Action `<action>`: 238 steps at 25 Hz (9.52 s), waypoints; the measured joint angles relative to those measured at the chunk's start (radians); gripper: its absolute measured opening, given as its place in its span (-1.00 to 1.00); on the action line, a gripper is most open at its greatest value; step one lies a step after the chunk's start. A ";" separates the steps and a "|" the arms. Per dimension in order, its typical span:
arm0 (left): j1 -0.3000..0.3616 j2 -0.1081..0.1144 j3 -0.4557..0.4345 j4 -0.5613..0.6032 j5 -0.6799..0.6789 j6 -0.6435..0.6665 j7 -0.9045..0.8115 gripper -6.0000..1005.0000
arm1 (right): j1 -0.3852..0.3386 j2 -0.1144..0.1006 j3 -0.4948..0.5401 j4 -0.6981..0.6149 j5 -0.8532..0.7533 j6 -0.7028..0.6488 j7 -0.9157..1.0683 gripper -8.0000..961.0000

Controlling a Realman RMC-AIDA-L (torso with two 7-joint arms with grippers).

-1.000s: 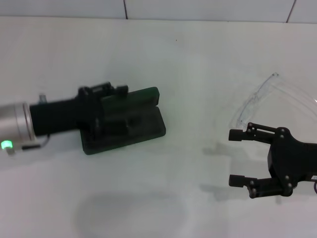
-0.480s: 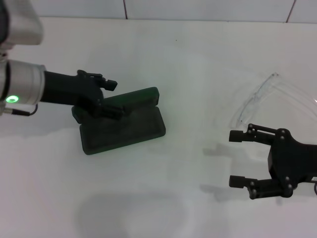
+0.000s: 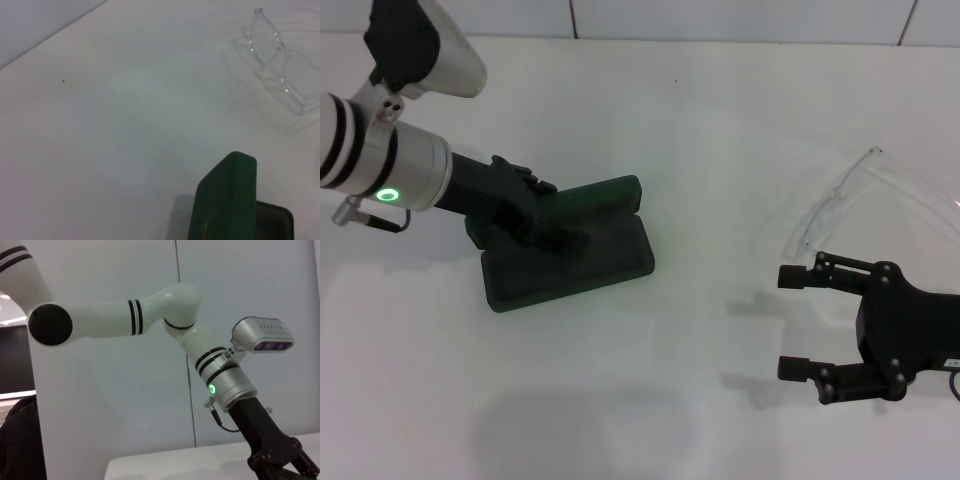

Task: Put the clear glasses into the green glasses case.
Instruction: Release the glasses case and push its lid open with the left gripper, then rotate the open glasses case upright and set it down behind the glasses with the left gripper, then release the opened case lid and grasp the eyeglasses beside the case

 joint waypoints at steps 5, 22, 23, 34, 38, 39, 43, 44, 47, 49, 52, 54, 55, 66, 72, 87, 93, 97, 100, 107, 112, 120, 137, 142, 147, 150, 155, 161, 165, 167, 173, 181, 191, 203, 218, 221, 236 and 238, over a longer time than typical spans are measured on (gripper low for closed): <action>-0.001 -0.001 0.000 0.007 0.005 0.003 0.002 0.44 | 0.000 0.000 0.000 0.000 0.000 0.002 0.000 0.84; 0.000 -0.003 0.009 0.032 0.007 0.002 0.009 -0.41 | -0.001 0.002 -0.002 0.000 -0.002 0.011 0.000 0.84; 0.000 -0.003 0.009 0.042 0.007 0.002 0.009 -0.46 | -0.001 0.002 -0.002 0.000 -0.002 0.010 0.000 0.84; -0.007 -0.008 0.144 0.095 -0.082 -0.050 0.090 -0.56 | -0.017 0.011 -0.001 -0.006 -0.002 0.007 -0.008 0.83; -0.025 -0.008 0.272 0.091 -0.101 -0.146 0.111 -0.54 | -0.023 0.016 -0.002 -0.008 -0.002 0.004 -0.014 0.83; -0.032 -0.008 0.295 0.090 -0.101 -0.163 0.112 -0.54 | -0.024 0.018 -0.003 -0.008 -0.001 0.003 -0.017 0.83; -0.075 -0.008 0.364 0.077 -0.097 -0.195 0.112 -0.52 | -0.032 0.027 -0.005 -0.008 -0.002 0.000 -0.039 0.83; -0.090 -0.008 0.381 0.070 -0.096 -0.203 0.112 -0.51 | -0.032 0.027 -0.005 -0.008 -0.002 0.000 -0.039 0.83; -0.112 -0.008 0.421 0.058 -0.095 -0.220 0.112 -0.50 | -0.039 0.028 -0.017 -0.007 -0.003 -0.001 -0.058 0.83; -0.121 -0.008 0.444 0.053 -0.095 -0.235 0.112 -0.49 | -0.041 0.029 -0.018 -0.006 -0.003 -0.001 -0.062 0.83; -0.131 -0.010 0.476 0.048 -0.095 -0.259 0.109 -0.48 | -0.043 0.029 -0.018 -0.002 -0.005 -0.001 -0.070 0.83; -0.132 -0.011 0.495 0.048 -0.095 -0.273 0.105 -0.47 | -0.043 0.029 -0.018 -0.001 -0.010 -0.002 -0.080 0.83; -0.131 -0.012 0.512 0.048 -0.095 -0.286 0.103 -0.46 | -0.043 0.029 -0.018 -0.001 -0.011 -0.002 -0.083 0.83; -0.125 -0.017 0.547 0.048 -0.104 -0.328 0.089 -0.41 | -0.049 0.029 -0.018 -0.003 -0.014 -0.001 -0.085 0.83; -0.121 -0.017 0.548 0.048 -0.105 -0.332 0.076 -0.38 | -0.049 0.029 -0.018 -0.001 -0.014 -0.001 -0.086 0.83; -0.110 -0.014 0.548 0.064 -0.147 -0.335 0.075 -0.30 | -0.049 0.029 -0.016 -0.001 -0.014 0.002 -0.085 0.83; -0.082 -0.010 0.481 0.101 -0.273 -0.264 0.084 -0.30 | -0.049 0.029 -0.012 -0.001 -0.014 0.004 -0.080 0.83; -0.044 -0.010 0.403 0.112 -0.434 -0.195 0.117 -0.21 | -0.049 0.028 -0.010 -0.002 -0.012 0.004 -0.072 0.83; 0.023 -0.009 0.362 0.112 -0.571 -0.152 0.194 -0.08 | -0.049 0.020 -0.006 -0.021 -0.008 0.001 -0.028 0.83; 0.268 -0.011 0.314 0.074 -0.833 -0.146 0.467 0.35 | -0.053 -0.003 0.050 -0.217 -0.014 0.032 0.279 0.83; 0.345 -0.008 0.248 -0.089 -1.009 -0.114 0.624 0.54 | -0.051 0.004 0.064 -0.472 -0.085 0.174 0.652 0.83; 0.319 -0.005 0.120 -0.282 -1.026 -0.005 0.718 0.54 | 0.088 0.015 0.051 -0.838 -0.533 0.265 1.276 0.82; 0.265 0.008 0.107 -0.363 -1.011 0.017 0.775 0.54 | 0.287 0.034 -0.060 -0.907 -1.042 0.294 1.896 0.69; 0.252 0.012 0.107 -0.363 -0.997 0.018 0.769 0.54 | 0.270 0.044 -0.135 -0.875 -1.019 0.357 1.956 0.69; 0.246 0.013 0.106 -0.364 -0.981 0.017 0.766 0.54 | 0.263 0.045 -0.131 -0.754 -0.963 0.435 1.958 0.68; 0.246 0.012 0.106 -0.365 -0.979 0.017 0.766 0.54 | 0.262 0.042 -0.125 -0.706 -0.957 0.467 1.958 0.66; 0.245 0.012 0.106 -0.366 -0.978 0.016 0.766 0.54 | 0.261 0.042 -0.123 -0.683 -0.955 0.474 1.959 0.64; 0.237 0.013 0.106 -0.366 -0.966 0.013 0.766 0.54 | 0.268 0.044 -0.124 -0.632 -0.945 0.494 1.959 0.60; 0.235 0.012 0.106 -0.366 -0.955 0.010 0.768 0.54 | 0.266 0.045 -0.124 -0.620 -0.940 0.509 1.959 0.57; 0.235 0.012 0.106 -0.366 -0.953 0.009 0.769 0.54 | 0.269 0.045 -0.124 -0.607 -0.929 0.518 1.959 0.56; 0.235 0.014 0.106 -0.366 -0.952 0.009 0.768 0.54 | 0.270 0.041 -0.124 -0.601 -0.919 0.532 1.959 0.56; 0.233 0.015 0.106 -0.365 -0.952 0.010 0.772 0.54 | 0.272 0.037 -0.128 -0.601 -0.928 0.509 1.959 0.56; 0.235 0.016 0.106 -0.364 -0.952 0.015 0.771 0.54 | 0.252 0.030 -0.128 -0.653 -0.964 0.432 1.958 0.56; 0.235 0.018 0.109 -0.364 -0.940 0.017 0.757 0.53 | 0.211 0.029 -0.098 -0.710 -1.005 0.360 1.958 0.56; 0.225 0.012 0.112 -0.364 -0.925 0.018 0.751 0.53 | 0.213 0.042 -0.089 -0.695 -0.997 0.419 1.959 0.56; 0.224 0.011 0.112 -0.365 -0.924 0.018 0.753 0.53 | 0.214 0.043 -0.092 -0.680 -0.988 0.430 1.959 0.56; 0.221 0.006 0.106 -0.366 -0.901 0.011 0.754 0.53 | 0.210 0.043 -0.094 -0.649 -0.971 0.462 1.959 0.28; 0.221 0.006 0.106 -0.366 -0.901 0.010 0.754 0.53 | 0.210 0.043 -0.094 -0.645 -0.970 0.462 1.959 0.16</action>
